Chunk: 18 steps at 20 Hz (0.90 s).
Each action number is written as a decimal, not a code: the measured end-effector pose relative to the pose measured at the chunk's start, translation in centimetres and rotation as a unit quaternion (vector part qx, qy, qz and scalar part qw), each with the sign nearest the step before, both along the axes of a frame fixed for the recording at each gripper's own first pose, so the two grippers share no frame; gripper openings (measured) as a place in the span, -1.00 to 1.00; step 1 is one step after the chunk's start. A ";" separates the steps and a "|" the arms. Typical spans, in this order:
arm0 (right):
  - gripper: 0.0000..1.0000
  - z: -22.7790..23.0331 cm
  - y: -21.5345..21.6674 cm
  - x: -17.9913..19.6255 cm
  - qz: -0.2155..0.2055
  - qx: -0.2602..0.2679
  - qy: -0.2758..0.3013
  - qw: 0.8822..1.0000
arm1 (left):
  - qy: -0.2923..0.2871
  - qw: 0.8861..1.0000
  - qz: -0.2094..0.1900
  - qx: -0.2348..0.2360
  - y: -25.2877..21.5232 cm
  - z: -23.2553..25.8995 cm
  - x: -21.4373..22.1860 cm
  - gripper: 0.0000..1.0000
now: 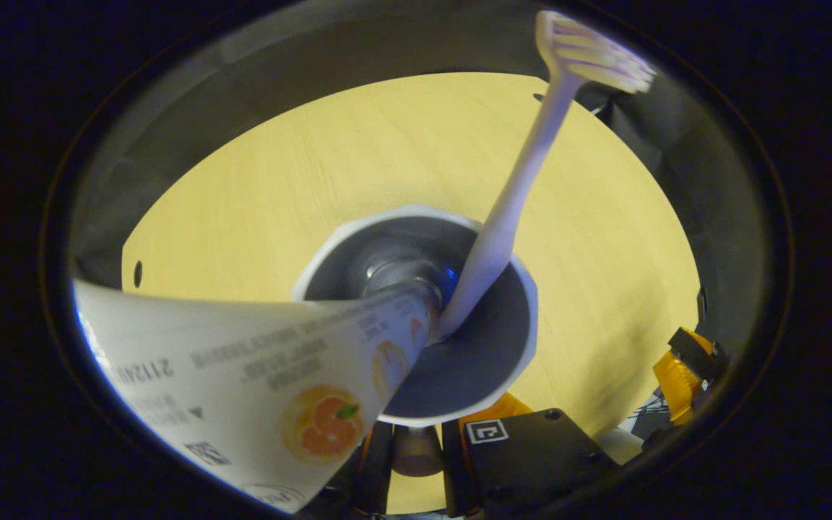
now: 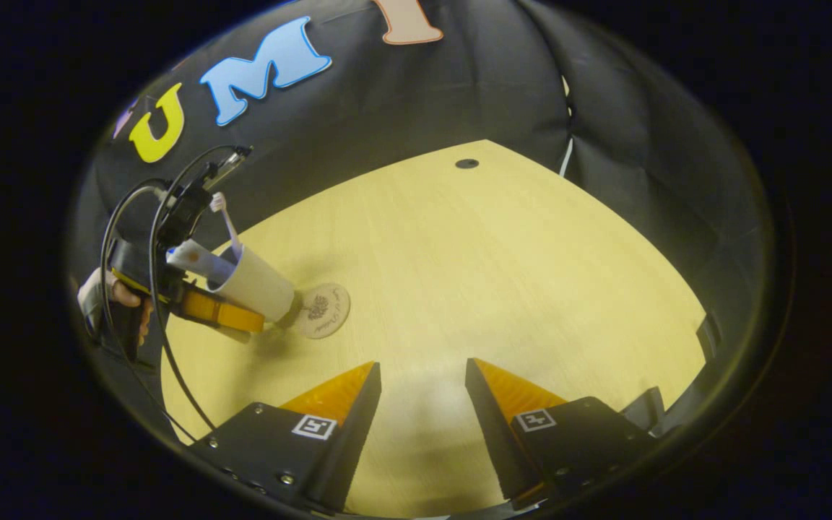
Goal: Put the toothbrush and toothpaste on the desktop into the cup, then pick up the cup and place it on the coaster on the desktop.
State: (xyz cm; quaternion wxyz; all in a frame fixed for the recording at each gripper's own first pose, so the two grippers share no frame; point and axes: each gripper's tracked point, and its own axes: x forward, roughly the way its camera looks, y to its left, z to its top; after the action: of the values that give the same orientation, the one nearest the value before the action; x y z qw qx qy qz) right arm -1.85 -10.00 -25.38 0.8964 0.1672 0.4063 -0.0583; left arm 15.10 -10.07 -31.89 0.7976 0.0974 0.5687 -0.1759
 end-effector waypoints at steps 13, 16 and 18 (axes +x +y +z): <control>0.50 -0.3 -5.3 -1.5 -0.070 0.011 0.010 0.997 | 0.043 0.999 0.002 0.008 -4.3 -0.9 0.1 -0.28; 0.50 -0.7 -5.6 -1.4 -0.069 0.014 0.010 0.997 | 0.025 1.000 -0.004 0.008 -3.1 1.1 0.8 -0.12; 0.50 -0.6 -5.3 -1.0 -0.063 0.013 0.008 0.998 | 0.008 1.000 -0.007 0.008 -2.0 2.9 1.3 0.02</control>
State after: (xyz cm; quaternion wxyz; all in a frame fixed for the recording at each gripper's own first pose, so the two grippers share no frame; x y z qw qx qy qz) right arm -2.88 -15.32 -25.96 0.8855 0.2039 0.4027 -0.1103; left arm 16.37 -12.10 -29.00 0.7907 0.1066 0.5760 -0.1780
